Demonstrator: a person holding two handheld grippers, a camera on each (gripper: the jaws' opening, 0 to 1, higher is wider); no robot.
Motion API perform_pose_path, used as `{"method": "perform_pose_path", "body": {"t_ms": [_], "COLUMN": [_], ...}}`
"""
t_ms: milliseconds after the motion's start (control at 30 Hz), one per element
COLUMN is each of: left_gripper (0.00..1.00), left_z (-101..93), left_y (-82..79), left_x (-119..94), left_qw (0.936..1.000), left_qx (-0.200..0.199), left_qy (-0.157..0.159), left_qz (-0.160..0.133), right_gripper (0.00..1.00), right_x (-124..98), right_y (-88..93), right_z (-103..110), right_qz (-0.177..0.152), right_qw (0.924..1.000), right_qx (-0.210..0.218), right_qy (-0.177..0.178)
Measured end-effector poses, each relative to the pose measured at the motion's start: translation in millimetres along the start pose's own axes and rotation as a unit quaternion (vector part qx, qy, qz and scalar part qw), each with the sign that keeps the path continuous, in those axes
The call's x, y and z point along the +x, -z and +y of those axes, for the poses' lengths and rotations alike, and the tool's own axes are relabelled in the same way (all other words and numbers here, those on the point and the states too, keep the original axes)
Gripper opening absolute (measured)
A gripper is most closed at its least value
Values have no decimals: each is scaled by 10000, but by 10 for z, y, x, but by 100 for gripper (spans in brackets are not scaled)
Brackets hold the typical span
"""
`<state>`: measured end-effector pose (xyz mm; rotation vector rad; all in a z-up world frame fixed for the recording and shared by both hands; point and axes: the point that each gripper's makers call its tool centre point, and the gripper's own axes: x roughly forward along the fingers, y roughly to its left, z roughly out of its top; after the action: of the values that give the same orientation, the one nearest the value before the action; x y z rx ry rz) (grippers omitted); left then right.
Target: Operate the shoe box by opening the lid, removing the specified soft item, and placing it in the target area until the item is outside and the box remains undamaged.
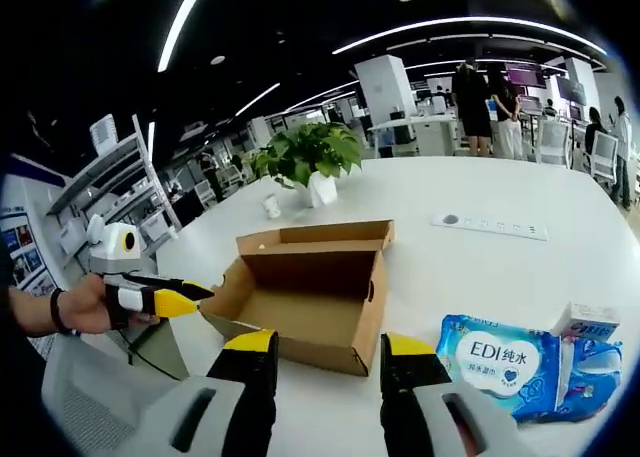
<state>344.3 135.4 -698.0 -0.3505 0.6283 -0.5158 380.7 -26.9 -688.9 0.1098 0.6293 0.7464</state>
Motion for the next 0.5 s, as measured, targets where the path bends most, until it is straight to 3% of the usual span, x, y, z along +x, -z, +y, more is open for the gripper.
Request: {"method": "perform_pose_path", "body": {"t_ms": [500], "left_gripper": [41], "left_z": [141], "left_y": [-1], "left_x": [-88], "left_qw": [9995], "left_qx": [262], "left_qy": [-10], "left_qz": [171], "right_gripper": [38], "right_x": [-15], "right_y": [210], "right_z": [93], "right_qz": [-26], "right_qw": [9997], "right_qx": [252], "right_qy": [52]}}
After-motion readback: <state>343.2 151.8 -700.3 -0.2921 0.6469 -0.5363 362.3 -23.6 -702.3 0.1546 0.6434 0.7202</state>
